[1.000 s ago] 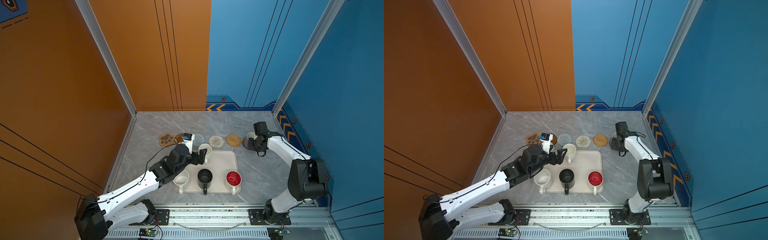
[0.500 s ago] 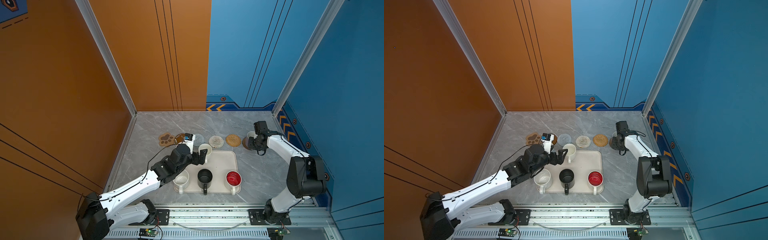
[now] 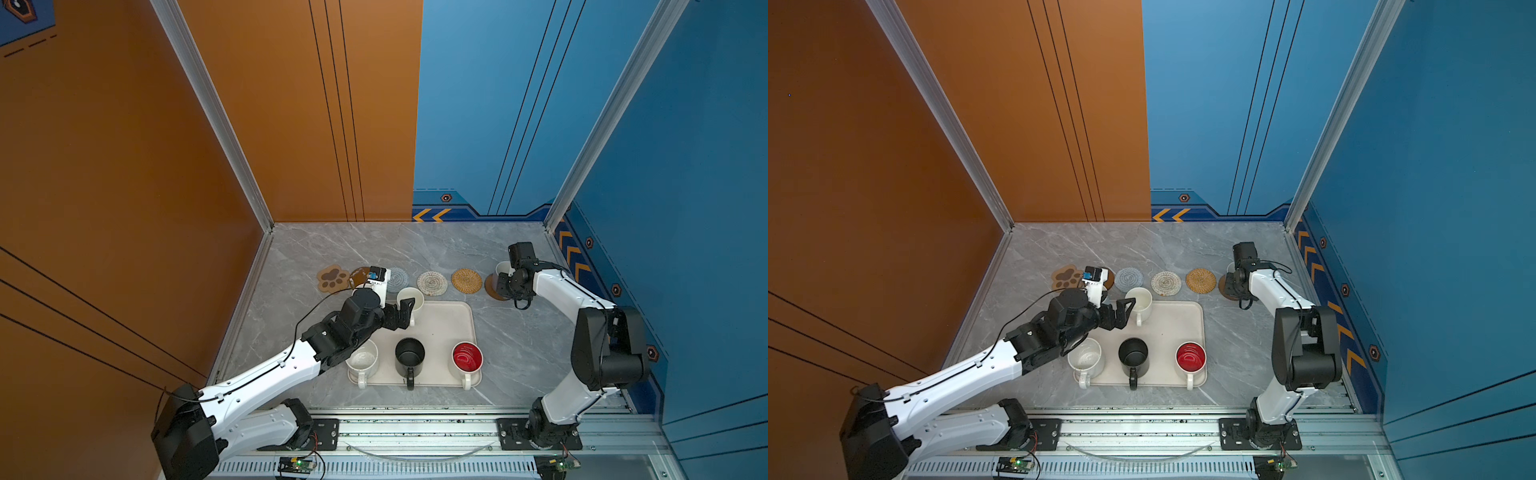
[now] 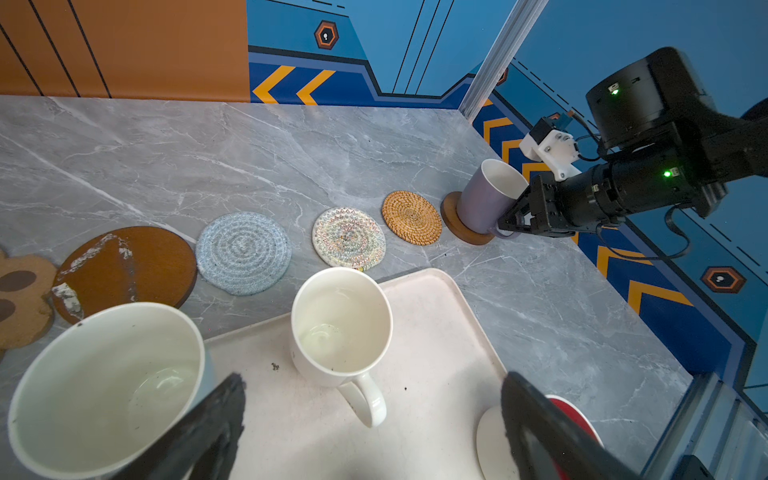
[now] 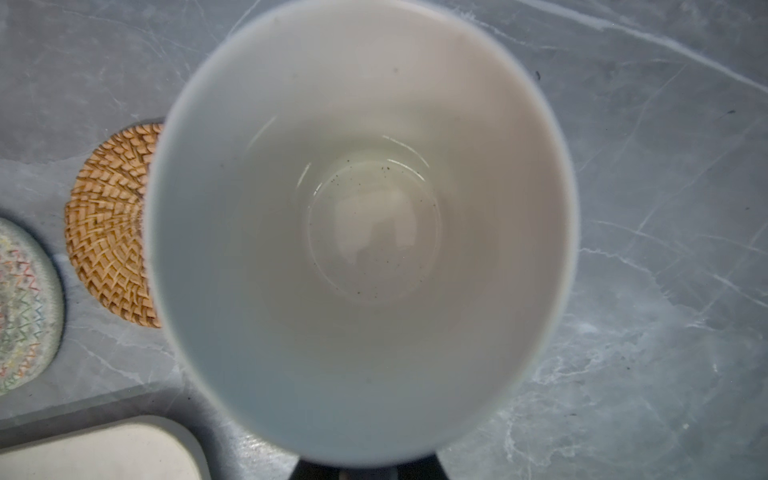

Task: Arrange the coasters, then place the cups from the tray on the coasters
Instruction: 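Lower the lavender mug onto the plain wooden coaster with the right gripper, then open the right gripper and lift it off the lavender mug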

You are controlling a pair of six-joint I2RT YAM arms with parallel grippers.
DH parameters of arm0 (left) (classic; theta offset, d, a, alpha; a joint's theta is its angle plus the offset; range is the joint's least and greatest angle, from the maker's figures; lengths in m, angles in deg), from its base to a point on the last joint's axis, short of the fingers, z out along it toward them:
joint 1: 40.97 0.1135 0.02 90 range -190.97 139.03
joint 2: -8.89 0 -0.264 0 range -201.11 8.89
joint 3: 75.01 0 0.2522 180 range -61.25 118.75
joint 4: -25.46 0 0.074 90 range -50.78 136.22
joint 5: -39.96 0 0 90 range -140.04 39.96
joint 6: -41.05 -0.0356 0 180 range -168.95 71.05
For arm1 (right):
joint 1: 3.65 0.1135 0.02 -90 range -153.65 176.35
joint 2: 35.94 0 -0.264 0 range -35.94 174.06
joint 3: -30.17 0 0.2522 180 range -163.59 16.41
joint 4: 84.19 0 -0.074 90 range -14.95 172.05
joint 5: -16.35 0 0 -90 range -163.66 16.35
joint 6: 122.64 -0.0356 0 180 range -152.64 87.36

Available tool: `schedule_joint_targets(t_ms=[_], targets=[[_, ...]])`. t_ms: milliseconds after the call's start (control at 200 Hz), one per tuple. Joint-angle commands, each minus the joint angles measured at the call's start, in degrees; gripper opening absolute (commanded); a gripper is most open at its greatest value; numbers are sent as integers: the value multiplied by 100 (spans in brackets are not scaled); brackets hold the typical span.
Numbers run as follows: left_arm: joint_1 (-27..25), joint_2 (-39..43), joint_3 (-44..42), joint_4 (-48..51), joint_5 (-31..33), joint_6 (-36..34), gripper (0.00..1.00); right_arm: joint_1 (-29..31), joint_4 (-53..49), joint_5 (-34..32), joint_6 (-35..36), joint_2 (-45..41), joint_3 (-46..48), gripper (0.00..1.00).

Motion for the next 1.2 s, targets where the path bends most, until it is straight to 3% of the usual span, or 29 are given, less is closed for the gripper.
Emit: schedule_joint_targets(t_ms=[0, 1011, 1192], targets=[[-7, 14, 116, 14, -10, 7, 96, -65, 350, -161, 113, -63, -175, 0], [-21, 73, 78, 25, 11, -3, 97, -65, 328, 96, 102, 120, -159, 0], [-16, 75, 54, 24, 18, 8, 97, -65, 279, 149, 117, 91, -132, 11]])
